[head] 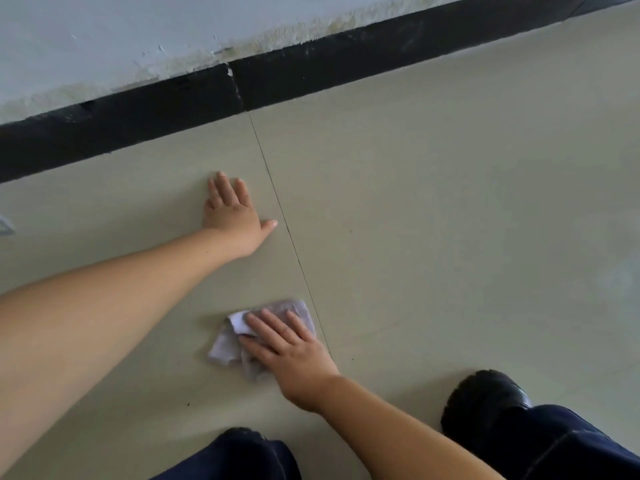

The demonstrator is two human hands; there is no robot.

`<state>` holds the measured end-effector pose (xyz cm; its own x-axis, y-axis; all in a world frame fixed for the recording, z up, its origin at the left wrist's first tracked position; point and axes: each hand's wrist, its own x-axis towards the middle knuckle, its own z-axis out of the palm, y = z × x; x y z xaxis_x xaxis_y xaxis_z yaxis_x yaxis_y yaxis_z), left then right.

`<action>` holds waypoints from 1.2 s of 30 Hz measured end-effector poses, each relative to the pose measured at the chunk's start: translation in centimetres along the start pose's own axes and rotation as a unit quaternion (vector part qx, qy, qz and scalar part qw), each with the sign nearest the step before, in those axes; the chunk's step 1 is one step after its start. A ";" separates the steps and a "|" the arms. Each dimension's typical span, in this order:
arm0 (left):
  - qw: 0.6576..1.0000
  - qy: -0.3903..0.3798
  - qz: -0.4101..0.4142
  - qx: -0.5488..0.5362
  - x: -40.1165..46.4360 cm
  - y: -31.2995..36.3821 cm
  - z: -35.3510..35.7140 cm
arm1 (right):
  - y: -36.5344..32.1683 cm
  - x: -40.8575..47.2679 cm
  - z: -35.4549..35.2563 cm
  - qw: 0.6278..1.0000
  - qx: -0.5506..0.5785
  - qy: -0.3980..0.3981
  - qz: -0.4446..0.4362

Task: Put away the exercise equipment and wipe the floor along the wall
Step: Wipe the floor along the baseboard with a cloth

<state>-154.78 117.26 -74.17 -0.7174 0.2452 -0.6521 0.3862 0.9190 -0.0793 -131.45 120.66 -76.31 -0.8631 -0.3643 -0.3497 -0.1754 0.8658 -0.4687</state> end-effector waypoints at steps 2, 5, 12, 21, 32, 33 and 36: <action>1.000 0.006 0.013 -0.008 0.1 -0.5 0.0 | 4.7 1.1 -2.5 0.998 -0.044 0.046 -0.013; 0.999 0.005 0.040 -0.022 0.1 -1.7 -0.1 | 14.9 0.2 -6.8 0.952 -0.013 0.165 0.258; 0.996 -0.017 0.066 -0.065 -0.3 -2.6 -0.1 | 16.9 -2.5 -8.1 0.828 0.080 0.193 0.521; 0.985 0.006 0.125 -0.122 -0.3 -4.5 0.7 | 16.1 11.4 -12.3 0.981 -0.056 0.121 0.140; 0.988 -0.007 0.124 -0.097 -0.1 -4.0 0.9 | 21.3 6.0 -14.6 0.834 0.082 0.200 0.508; 0.988 -0.004 0.123 -0.096 0.0 -4.1 0.9 | 18.9 8.2 -13.8 0.877 0.056 0.188 0.438; 0.987 0.029 0.121 -0.104 -0.7 -4.1 0.8 | 12.2 16.2 -12.9 0.963 0.008 0.117 0.242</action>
<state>-155.38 113.07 -74.04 -0.6527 0.4775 -0.5882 0.4275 0.8731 0.2345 -153.75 129.76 -77.23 -0.9257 0.1694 -0.3383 0.2794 0.9090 -0.3092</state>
